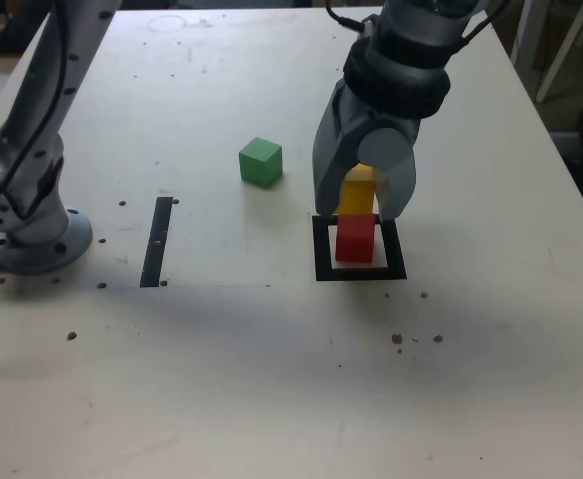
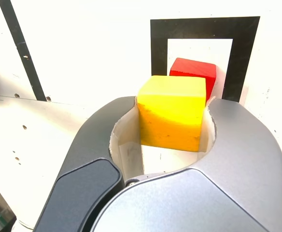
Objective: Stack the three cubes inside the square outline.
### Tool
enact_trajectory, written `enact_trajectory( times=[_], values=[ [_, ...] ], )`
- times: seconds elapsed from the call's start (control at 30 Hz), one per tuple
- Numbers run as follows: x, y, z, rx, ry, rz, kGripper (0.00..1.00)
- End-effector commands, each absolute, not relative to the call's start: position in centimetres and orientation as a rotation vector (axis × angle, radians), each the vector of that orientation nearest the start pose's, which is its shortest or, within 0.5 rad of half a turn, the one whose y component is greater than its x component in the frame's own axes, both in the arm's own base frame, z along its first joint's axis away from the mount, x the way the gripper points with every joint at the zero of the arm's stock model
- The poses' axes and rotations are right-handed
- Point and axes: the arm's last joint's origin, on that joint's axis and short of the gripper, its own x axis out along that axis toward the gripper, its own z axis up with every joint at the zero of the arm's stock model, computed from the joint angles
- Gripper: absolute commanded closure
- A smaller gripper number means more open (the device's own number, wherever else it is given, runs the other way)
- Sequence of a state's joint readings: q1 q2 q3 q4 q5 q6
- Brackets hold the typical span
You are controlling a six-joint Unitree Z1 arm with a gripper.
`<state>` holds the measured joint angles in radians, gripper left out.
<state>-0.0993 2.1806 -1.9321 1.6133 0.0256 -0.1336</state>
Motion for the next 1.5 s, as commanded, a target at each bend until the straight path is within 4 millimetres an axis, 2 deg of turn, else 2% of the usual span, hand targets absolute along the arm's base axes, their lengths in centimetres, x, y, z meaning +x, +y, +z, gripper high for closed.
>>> enact_trajectory(
  times=[0.0,0.67,0.73,0.8,0.93,1.0,1.07,1.27,1.47],
  values=[
    [39.0,-3.9,27.2,0.032,1.88,0.075,0.65],
    [39.8,-4.0,25.9,0.037,1.894,0.072,0.64],
    [39.8,-4.0,25.9,0.037,1.895,0.07,0.58],
    [39.8,-4.0,25.8,0.037,1.895,0.064,0.45],
    [39.8,-4.2,25.7,0.034,1.896,0.048,0.11],
    [39.8,-4.3,25.7,0.033,1.895,0.042,0.03],
    [39.8,-4.3,25.7,0.034,1.894,0.04,0.01],
    [39.6,-4.4,26.0,0.038,1.89,0.043,0.0],
    [38.0,-4.0,27.6,0.02,1.871,0.104,0.0]
  ],
)
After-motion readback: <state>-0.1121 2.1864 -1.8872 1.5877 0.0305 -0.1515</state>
